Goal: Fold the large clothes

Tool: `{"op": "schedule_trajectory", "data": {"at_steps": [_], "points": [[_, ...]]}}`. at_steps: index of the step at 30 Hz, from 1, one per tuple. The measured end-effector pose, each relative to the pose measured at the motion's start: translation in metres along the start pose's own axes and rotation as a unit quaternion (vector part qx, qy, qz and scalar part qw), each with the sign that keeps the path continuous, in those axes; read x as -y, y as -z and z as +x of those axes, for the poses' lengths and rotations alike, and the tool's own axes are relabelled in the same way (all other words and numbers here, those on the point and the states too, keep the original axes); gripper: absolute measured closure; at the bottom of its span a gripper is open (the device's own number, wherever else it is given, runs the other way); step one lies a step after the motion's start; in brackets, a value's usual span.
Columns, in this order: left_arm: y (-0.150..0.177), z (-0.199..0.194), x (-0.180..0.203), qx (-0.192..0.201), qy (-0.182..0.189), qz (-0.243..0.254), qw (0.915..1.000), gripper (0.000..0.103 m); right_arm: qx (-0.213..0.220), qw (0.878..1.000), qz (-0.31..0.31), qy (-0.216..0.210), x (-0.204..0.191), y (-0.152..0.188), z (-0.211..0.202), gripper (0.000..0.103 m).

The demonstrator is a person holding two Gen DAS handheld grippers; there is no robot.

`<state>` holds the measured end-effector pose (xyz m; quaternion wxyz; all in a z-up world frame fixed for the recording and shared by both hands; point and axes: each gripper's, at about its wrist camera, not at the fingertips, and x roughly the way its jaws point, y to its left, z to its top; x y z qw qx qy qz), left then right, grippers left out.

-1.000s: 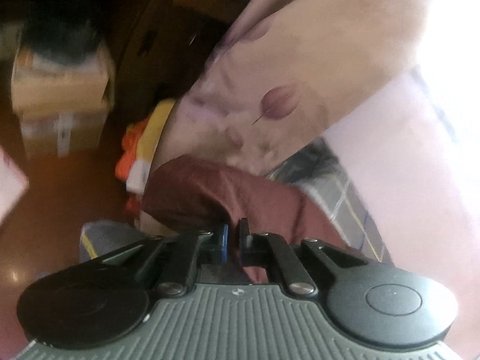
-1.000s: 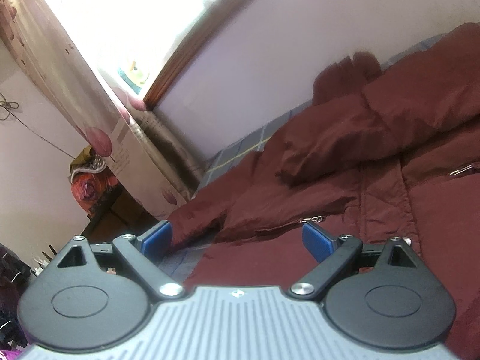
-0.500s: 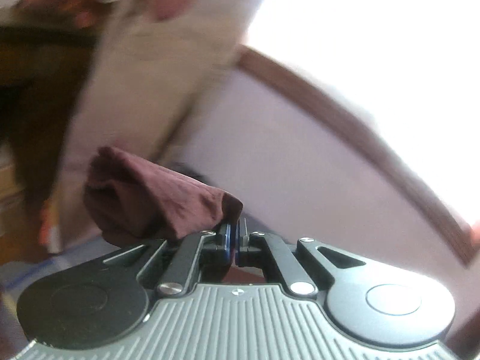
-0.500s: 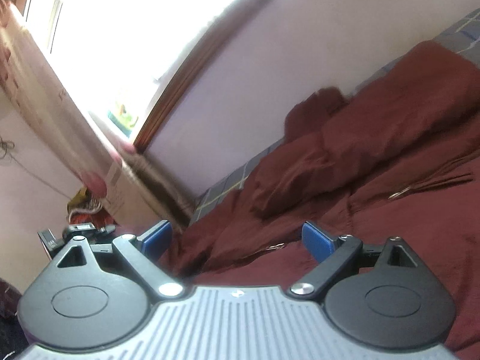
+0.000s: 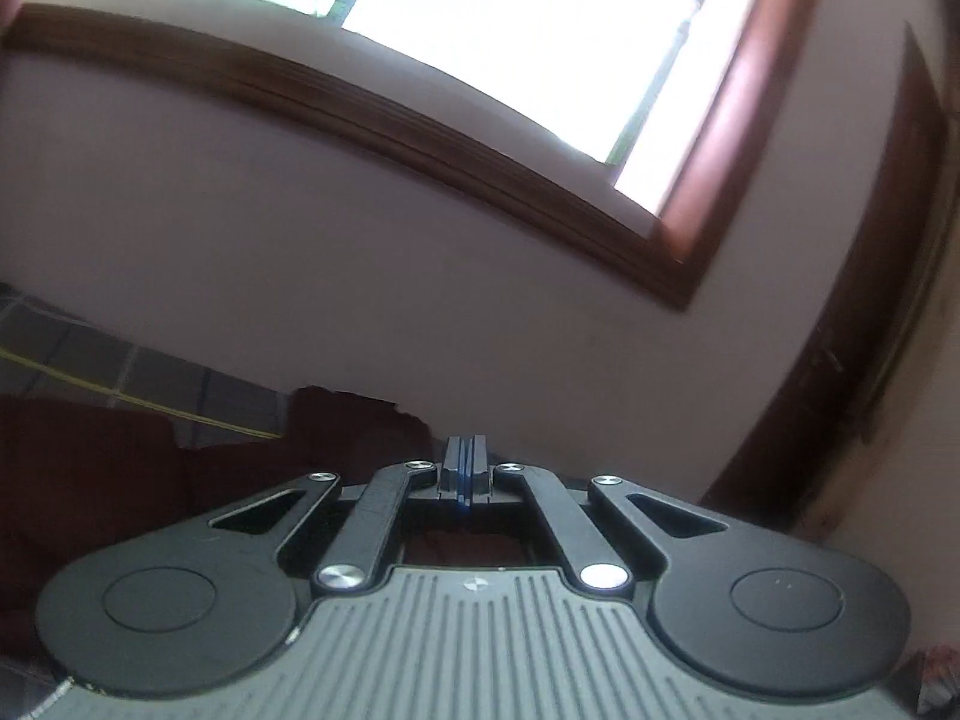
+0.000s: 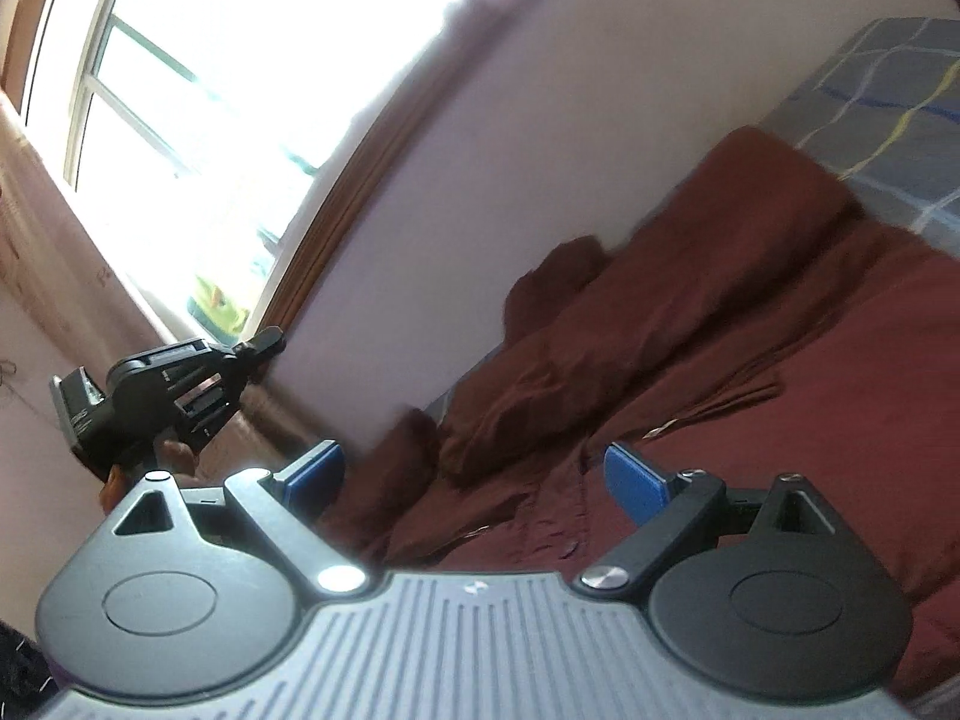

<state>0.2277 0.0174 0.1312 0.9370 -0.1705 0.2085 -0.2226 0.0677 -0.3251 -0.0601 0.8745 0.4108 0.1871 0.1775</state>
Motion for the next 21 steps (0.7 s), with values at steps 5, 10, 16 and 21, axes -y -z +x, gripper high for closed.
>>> {"op": "schedule_trajectory", "data": {"at_steps": [5, 10, 16, 21], "points": [[0.014, -0.032, -0.032, 0.021, -0.013, -0.045, 0.9987, 0.072, -0.027, 0.999, -0.038, 0.003, -0.01, -0.007, 0.012, 0.006], [0.039, -0.079, -0.095, 0.068, -0.145, -0.072, 0.9845, 0.018, -0.076, 0.993, -0.077, -0.047, -0.04, -0.004, 0.056, 0.005], [0.085, -0.089, -0.169, 0.017, -0.243, -0.127, 0.9614, 0.018, -0.155, 0.974, -0.145, -0.082, -0.083, 0.009, 0.176, 0.004], [0.128, -0.08, -0.194, -0.014, -0.283, -0.144, 0.9481, 0.015, -0.198, 0.962, -0.178, -0.056, -0.097, 0.016, 0.283, 0.004]]}}
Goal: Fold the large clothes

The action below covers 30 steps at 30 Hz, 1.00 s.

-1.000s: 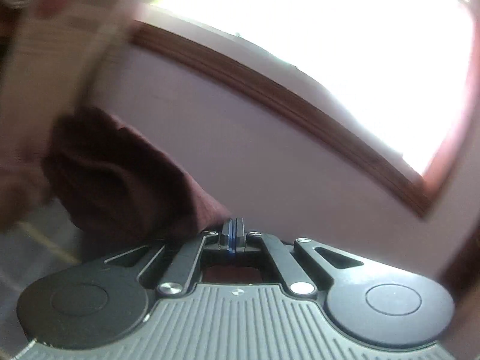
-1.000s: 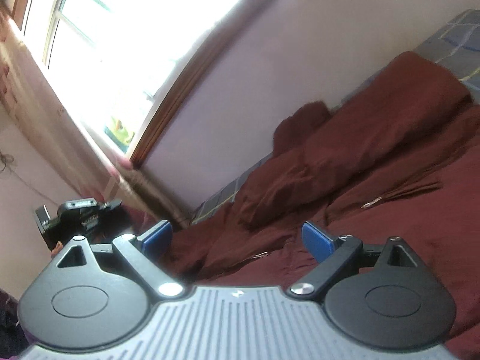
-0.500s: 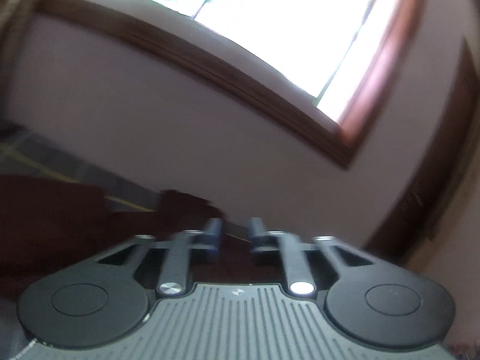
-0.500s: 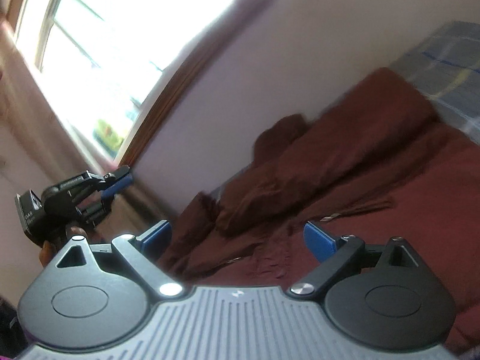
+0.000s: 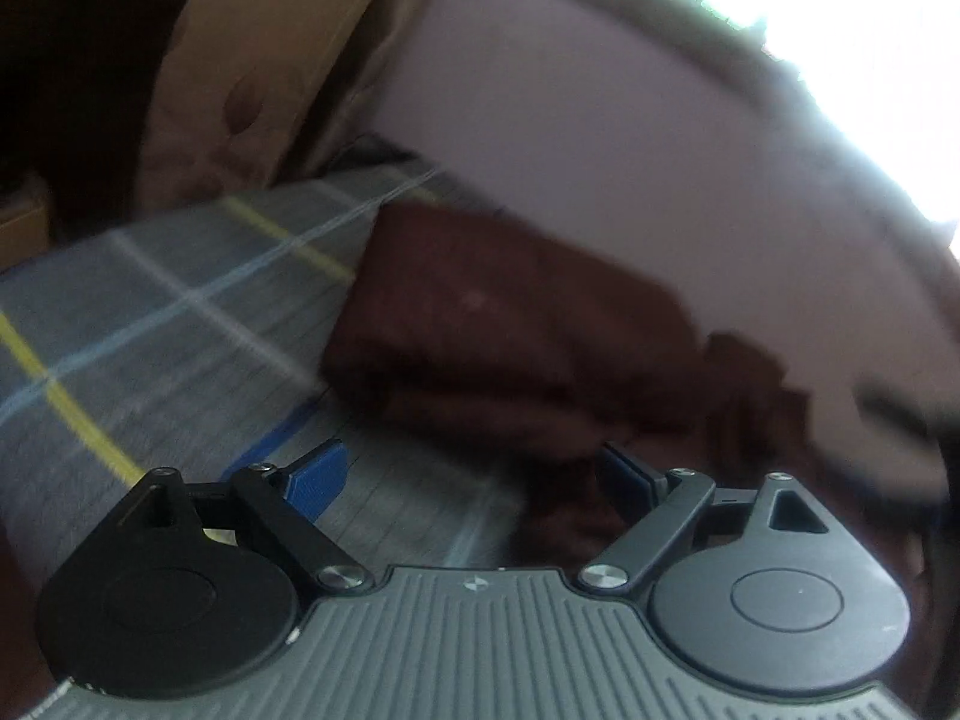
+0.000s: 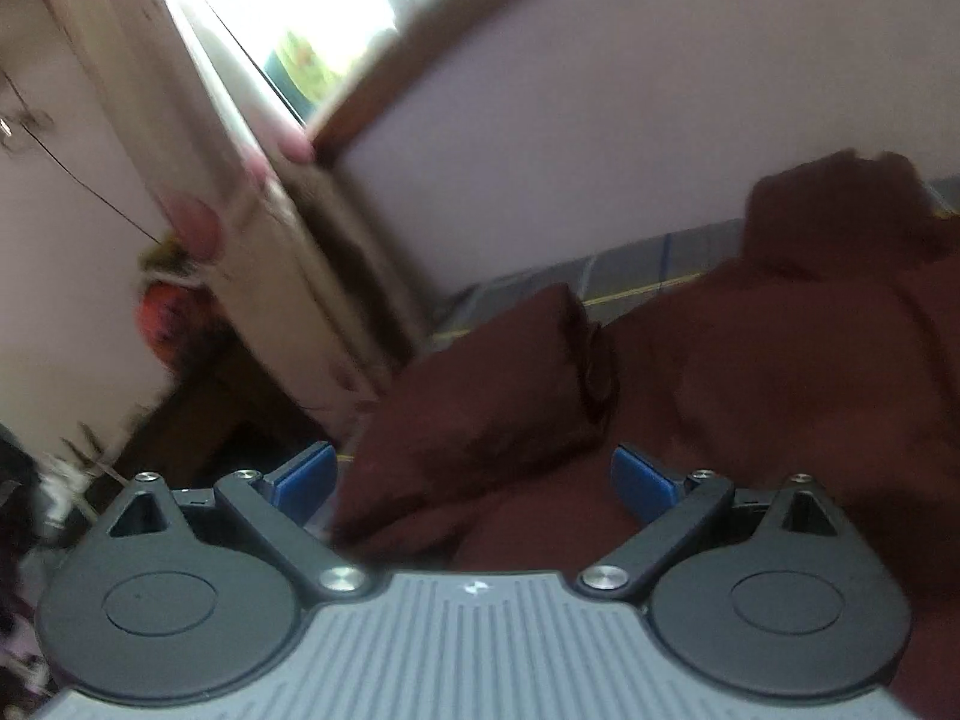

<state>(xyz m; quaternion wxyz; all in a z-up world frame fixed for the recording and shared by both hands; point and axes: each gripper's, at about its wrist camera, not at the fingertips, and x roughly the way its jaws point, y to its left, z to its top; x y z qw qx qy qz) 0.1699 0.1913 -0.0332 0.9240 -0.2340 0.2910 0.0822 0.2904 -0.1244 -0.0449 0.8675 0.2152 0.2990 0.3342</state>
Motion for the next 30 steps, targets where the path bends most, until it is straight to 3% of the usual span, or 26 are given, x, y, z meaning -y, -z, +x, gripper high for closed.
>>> {"op": "schedule_trajectory", "data": {"at_steps": [4, 8, 9, 10, 11, 13, 16, 21, 26, 30], "points": [[0.012, 0.012, -0.013, -0.017, -0.003, 0.016, 0.9997, 0.008, -0.025, 0.998, -0.014, 0.05, 0.007, -0.024, 0.066, 0.004], [0.021, 0.014, -0.029, -0.036, 0.01, -0.002, 0.9993, 0.007, -0.055, 0.994, -0.025, 0.087, 0.016, -0.026, 0.115, 0.004], [0.02, 0.015, -0.03, -0.035, 0.011, -0.003, 0.9993, 0.006, -0.067, 0.994, -0.03, 0.084, 0.015, -0.027, 0.127, 0.022], [0.021, 0.01, -0.027, -0.035, 0.008, -0.002, 0.9994, 0.006, -0.089, 0.991, -0.045, 0.087, 0.011, -0.026, 0.14, 0.055], [0.021, 0.008, -0.025, -0.035, 0.005, -0.002, 0.9994, 0.006, -0.105, 0.988, -0.055, 0.103, 0.008, -0.026, 0.15, 0.063], [0.018, 0.005, -0.023, -0.039, 0.004, -0.003, 0.9992, 0.006, -0.096, 0.987, -0.067, 0.109, -0.002, -0.032, 0.148, 0.091], [0.011, -0.006, -0.026, -0.033, 0.009, -0.015, 0.9993, 0.006, -0.035, 0.99, -0.107, 0.089, -0.021, -0.053, 0.099, 0.095], [-0.002, -0.023, -0.01, -0.013, 0.018, -0.004, 0.9997, 0.004, 0.043, 0.978, -0.153, 0.135, -0.024, -0.089, -0.016, 0.095], [-0.005, -0.033, 0.033, -0.005, 0.046, 0.031, 0.9984, 0.002, 0.103, 0.958, -0.152, 0.221, 0.013, -0.111, -0.132, 0.095], [0.0, -0.034, 0.08, -0.007, 0.078, 0.074, 0.9942, 0.001, 0.109, 0.948, -0.112, 0.277, 0.063, -0.101, -0.2, 0.095]]}}
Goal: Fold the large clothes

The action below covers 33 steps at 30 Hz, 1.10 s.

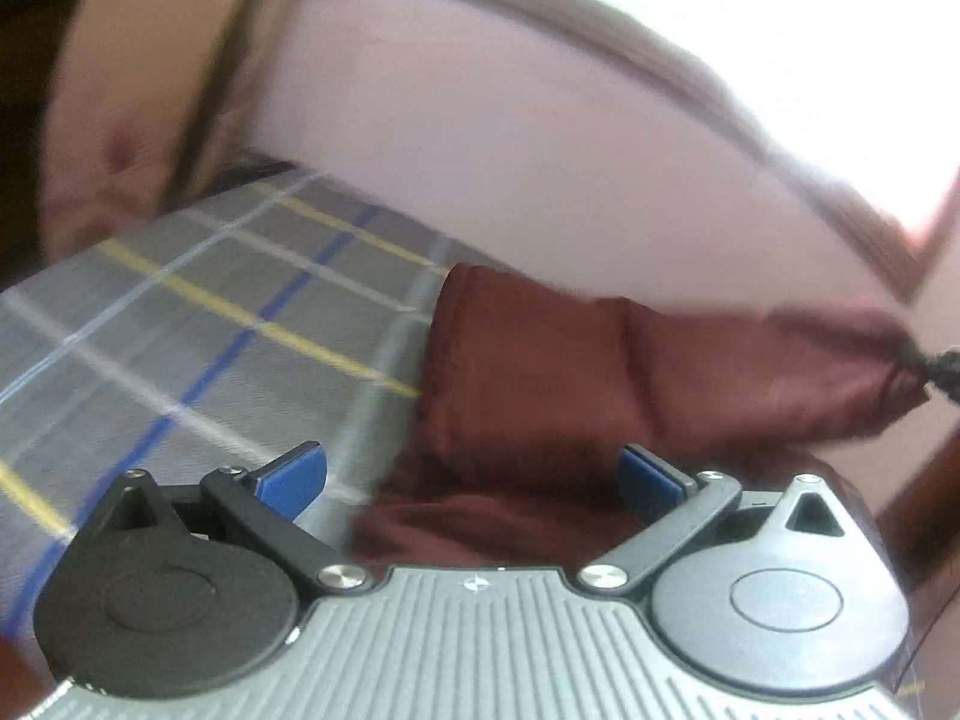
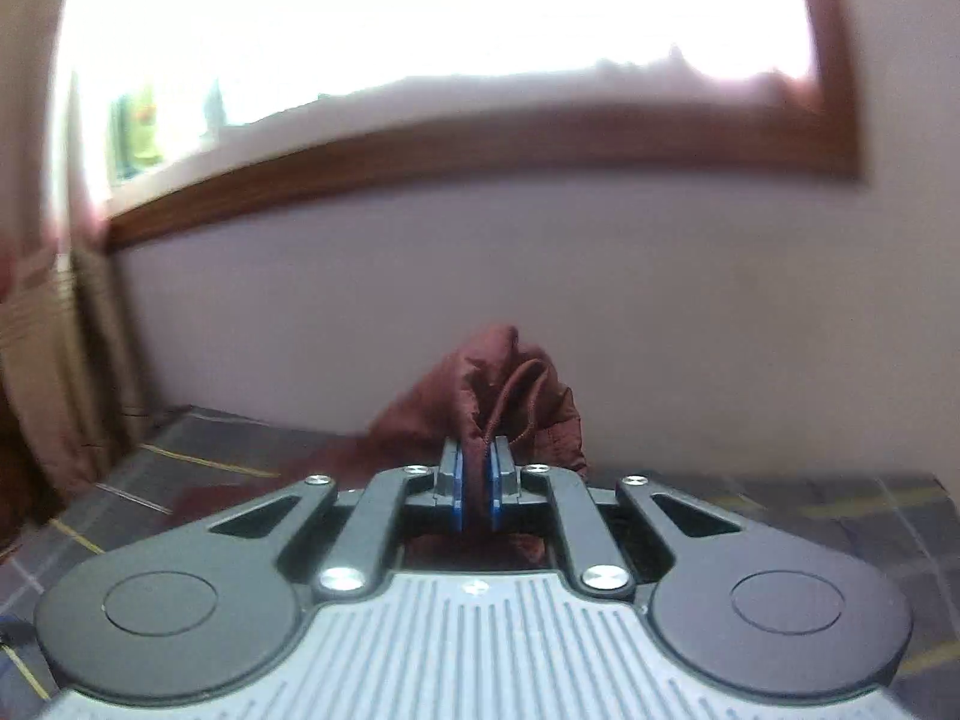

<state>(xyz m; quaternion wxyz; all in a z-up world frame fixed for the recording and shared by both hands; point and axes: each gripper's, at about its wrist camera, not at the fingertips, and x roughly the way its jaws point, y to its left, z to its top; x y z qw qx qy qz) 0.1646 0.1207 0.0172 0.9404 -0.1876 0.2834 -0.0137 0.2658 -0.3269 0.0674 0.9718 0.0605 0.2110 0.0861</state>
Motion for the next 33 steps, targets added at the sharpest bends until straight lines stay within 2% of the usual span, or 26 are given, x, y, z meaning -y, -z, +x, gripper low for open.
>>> {"op": "schedule_trajectory", "data": {"at_steps": [3, 8, 9, 11, 13, 15, 16, 18, 23, 25, 29, 31, 33], "points": [[0.0, 0.01, 0.041, 0.002, 0.02, 0.036, 0.9992, 0.001, -0.027, 0.999, 0.019, 0.021, 0.04, 0.029, -0.003, 0.095], [0.001, 0.042, 0.111, 0.022, 0.025, 0.111, 0.9933, 0.001, -0.076, 0.995, 0.065, 0.019, 0.083, 0.082, 0.018, 0.095], [0.0, 0.05, 0.123, 0.025, 0.021, 0.127, 0.9913, 0.001, -0.085, 0.993, 0.087, 0.004, 0.093, 0.091, 0.023, 0.095], [0.001, 0.071, 0.146, 0.031, 0.017, 0.153, 0.9876, 0.001, -0.087, 0.987, 0.136, -0.013, 0.105, 0.107, 0.027, 0.094], [0.002, 0.09, 0.162, 0.032, 0.005, 0.179, 0.9833, 0.003, -0.072, 0.982, 0.173, -0.011, 0.117, 0.11, 0.021, 0.093], [0.0, 0.107, 0.172, 0.026, -0.001, 0.189, 0.9815, 0.006, -0.027, 0.98, 0.196, -0.008, 0.119, 0.103, 0.007, 0.093], [-0.001, 0.113, 0.176, 0.029, -0.001, 0.195, 0.9805, 0.006, 0.0, 0.981, 0.191, -0.005, 0.117, 0.098, -0.003, 0.092], [-0.003, 0.126, 0.183, 0.038, -0.015, 0.206, 0.9778, 0.007, 0.021, 0.986, 0.166, -0.012, 0.106, 0.084, -0.009, 0.091], [-0.016, 0.161, 0.198, 0.059, -0.022, 0.214, 0.9749, 0.008, 0.003, 0.995, 0.088, -0.045, 0.051, 0.044, 0.032, 0.093], [-0.023, 0.175, 0.203, 0.064, -0.022, 0.228, 0.9713, 0.006, -0.014, 0.997, 0.072, -0.04, 0.033, 0.037, 0.059, 0.093], [-0.035, 0.206, 0.206, 0.059, -0.054, 0.255, 0.9636, 0.006, -0.059, 0.997, 0.047, -0.003, 0.015, 0.037, 0.113, 0.094], [-0.042, 0.22, 0.202, 0.053, -0.067, 0.256, 0.9629, 0.006, -0.072, 0.997, 0.039, 0.015, 0.014, 0.036, 0.134, 0.094], [-0.05, 0.23, 0.198, 0.043, -0.063, 0.254, 0.9642, 0.004, -0.078, 0.996, 0.042, 0.022, 0.019, 0.036, 0.148, 0.094]]}}
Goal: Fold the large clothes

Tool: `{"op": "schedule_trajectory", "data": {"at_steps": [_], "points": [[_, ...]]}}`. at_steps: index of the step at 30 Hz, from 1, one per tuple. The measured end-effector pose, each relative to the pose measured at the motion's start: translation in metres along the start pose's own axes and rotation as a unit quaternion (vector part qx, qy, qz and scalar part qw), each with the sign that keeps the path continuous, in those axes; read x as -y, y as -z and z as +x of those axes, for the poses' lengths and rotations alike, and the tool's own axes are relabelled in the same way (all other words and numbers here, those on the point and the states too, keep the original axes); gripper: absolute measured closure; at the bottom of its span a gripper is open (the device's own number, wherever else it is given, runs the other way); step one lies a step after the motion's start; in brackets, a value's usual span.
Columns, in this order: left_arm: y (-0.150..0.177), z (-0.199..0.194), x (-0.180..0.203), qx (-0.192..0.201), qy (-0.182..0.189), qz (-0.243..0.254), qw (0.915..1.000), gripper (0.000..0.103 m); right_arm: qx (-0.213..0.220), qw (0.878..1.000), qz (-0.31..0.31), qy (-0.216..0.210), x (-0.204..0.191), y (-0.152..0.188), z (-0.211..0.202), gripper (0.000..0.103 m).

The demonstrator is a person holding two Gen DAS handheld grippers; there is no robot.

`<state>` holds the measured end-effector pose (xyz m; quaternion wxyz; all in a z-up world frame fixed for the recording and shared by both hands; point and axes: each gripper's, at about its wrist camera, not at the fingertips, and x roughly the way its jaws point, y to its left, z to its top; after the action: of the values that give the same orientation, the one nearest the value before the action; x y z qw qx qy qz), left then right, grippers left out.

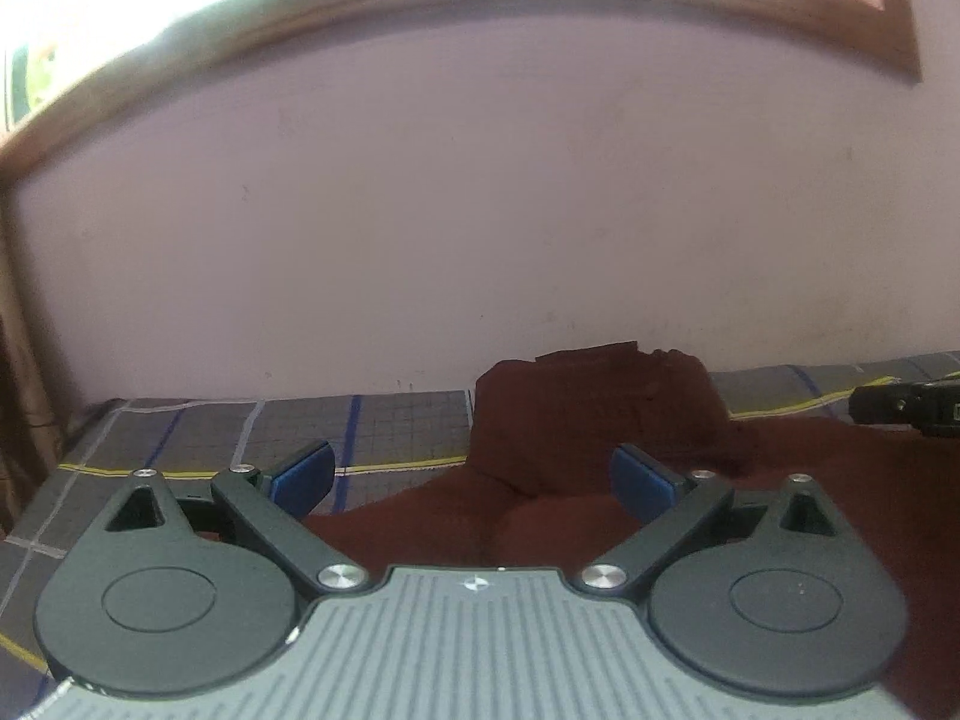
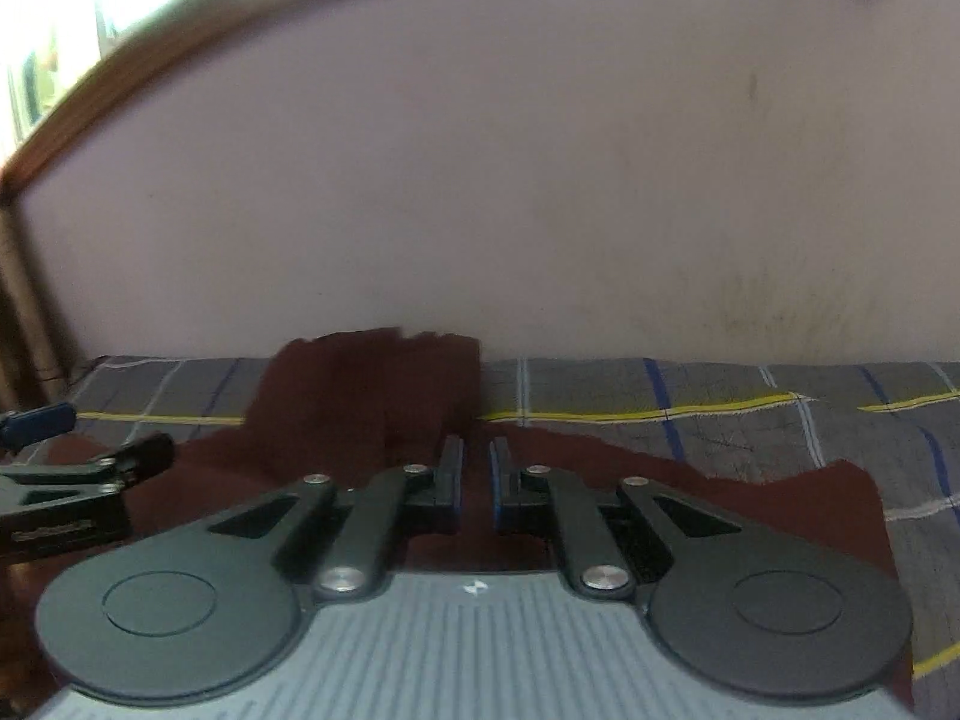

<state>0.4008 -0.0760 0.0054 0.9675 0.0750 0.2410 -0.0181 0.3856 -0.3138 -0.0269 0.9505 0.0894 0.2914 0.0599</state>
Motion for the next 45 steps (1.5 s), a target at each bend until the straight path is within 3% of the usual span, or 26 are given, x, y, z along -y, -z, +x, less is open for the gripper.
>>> {"op": "schedule_trajectory", "data": {"at_steps": [5, 8, 11, 16, 20, 24, 29, 34, 38, 43, 45], "points": [[0.009, 0.034, -0.019, -0.027, -0.016, -0.011, 0.9994, 0.001, -0.03, 0.998, -0.009, 0.048, 0.013, 0.01, 0.039, 0.094], [0.03, 0.052, -0.039, -0.04, -0.023, -0.049, 0.9977, 0.002, -0.057, 0.996, 0.006, 0.062, 0.029, 0.035, 0.055, 0.095], [0.042, 0.055, -0.054, -0.024, -0.014, -0.095, 0.9951, 0.002, -0.045, 0.997, 0.013, 0.055, 0.036, 0.046, 0.062, 0.095], [0.056, 0.071, -0.051, -0.031, -0.032, -0.063, 0.997, 0.001, -0.037, 0.997, -0.008, 0.069, 0.031, 0.055, 0.064, 0.097], [0.059, 0.078, -0.057, -0.049, -0.032, -0.072, 0.9957, 0.001, -0.047, 0.994, -0.037, 0.094, 0.023, 0.054, 0.069, 0.097], [0.058, 0.088, -0.059, -0.069, -0.055, -0.067, 0.9938, 0.0, -0.047, 0.991, -0.056, 0.108, 0.02, 0.054, 0.071, 0.097], [0.059, 0.088, -0.059, -0.083, -0.077, -0.061, 0.9917, 0.0, -0.042, 0.98, -0.114, 0.159, 0.002, 0.059, 0.075, 0.096], [0.06, 0.09, -0.061, -0.095, -0.075, -0.062, 0.9908, 0.0, -0.041, 0.976, -0.127, 0.175, -0.002, 0.059, 0.076, 0.096], [0.06, 0.09, -0.065, -0.096, -0.067, -0.071, 0.9906, 0.0, -0.039, 0.981, -0.105, 0.161, 0.003, 0.056, 0.073, 0.096], [0.06, 0.091, -0.067, -0.097, -0.061, -0.078, 0.9903, 0.0, -0.036, 0.995, 0.003, 0.088, 0.039, 0.051, 0.061, 0.096], [0.06, 0.09, -0.067, -0.096, -0.061, -0.079, 0.9904, 0.0, -0.037, 0.996, 0.014, 0.074, 0.046, 0.052, 0.058, 0.096]]}}
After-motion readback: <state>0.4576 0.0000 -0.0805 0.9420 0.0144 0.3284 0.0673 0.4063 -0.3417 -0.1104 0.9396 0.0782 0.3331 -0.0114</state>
